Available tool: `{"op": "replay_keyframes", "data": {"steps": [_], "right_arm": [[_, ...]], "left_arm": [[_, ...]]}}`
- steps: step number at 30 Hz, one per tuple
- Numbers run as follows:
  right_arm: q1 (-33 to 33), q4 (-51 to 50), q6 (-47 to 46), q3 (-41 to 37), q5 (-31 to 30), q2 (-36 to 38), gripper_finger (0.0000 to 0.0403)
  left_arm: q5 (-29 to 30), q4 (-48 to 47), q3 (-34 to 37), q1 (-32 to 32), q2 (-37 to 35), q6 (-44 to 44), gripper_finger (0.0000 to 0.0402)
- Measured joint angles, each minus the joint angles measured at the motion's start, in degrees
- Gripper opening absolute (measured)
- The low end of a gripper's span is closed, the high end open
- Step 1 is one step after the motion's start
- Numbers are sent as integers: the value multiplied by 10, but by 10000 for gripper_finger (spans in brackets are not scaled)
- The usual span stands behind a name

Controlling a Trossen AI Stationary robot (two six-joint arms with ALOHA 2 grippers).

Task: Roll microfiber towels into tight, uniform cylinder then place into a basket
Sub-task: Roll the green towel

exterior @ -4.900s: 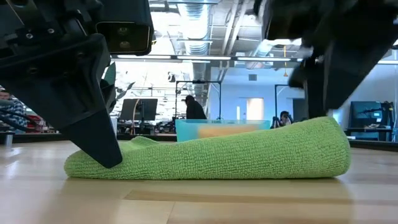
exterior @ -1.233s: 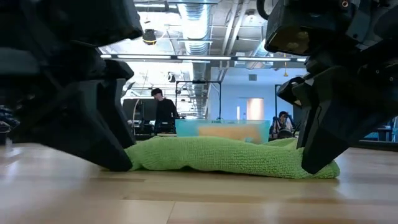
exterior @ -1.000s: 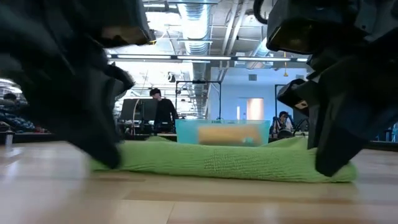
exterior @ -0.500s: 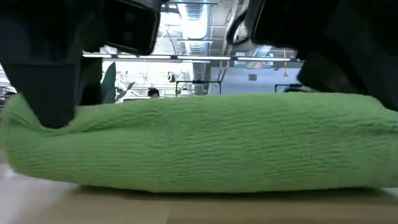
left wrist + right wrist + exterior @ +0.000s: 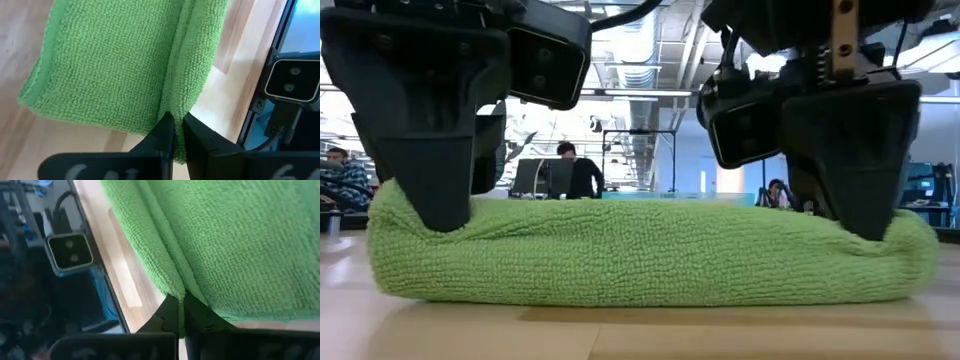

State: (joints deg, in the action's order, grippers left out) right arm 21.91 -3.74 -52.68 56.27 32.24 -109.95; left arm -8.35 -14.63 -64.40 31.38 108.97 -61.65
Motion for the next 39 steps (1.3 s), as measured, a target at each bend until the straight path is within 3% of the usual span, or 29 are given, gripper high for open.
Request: {"op": "replay_keyframes", "data": {"steps": [14, 19, 24, 30, 34, 39], "right_arm": [[-30, -32, -35, 0, -13, 0, 23], [-31, -38, -35, 0, -13, 0, 17], [-31, -52, -35, -2, 4, 1, 23], [-32, -51, -32, -2, 4, 1, 16], [-33, -52, -30, -2, 3, 1, 23], [-37, -51, -29, -2, 7, 0, 18]], "left_arm": [[31, -5, 0, 0, 0, 41, 17], [38, -14, 0, 2, 0, 73, 47], [6, -39, 2, 5, 0, 104, 83], [6, -83, 0, 9, -3, 131, 93], [68, -77, -22, 38, -4, 209, 93], [213, 27, -44, 85, -7, 353, 94]]}}
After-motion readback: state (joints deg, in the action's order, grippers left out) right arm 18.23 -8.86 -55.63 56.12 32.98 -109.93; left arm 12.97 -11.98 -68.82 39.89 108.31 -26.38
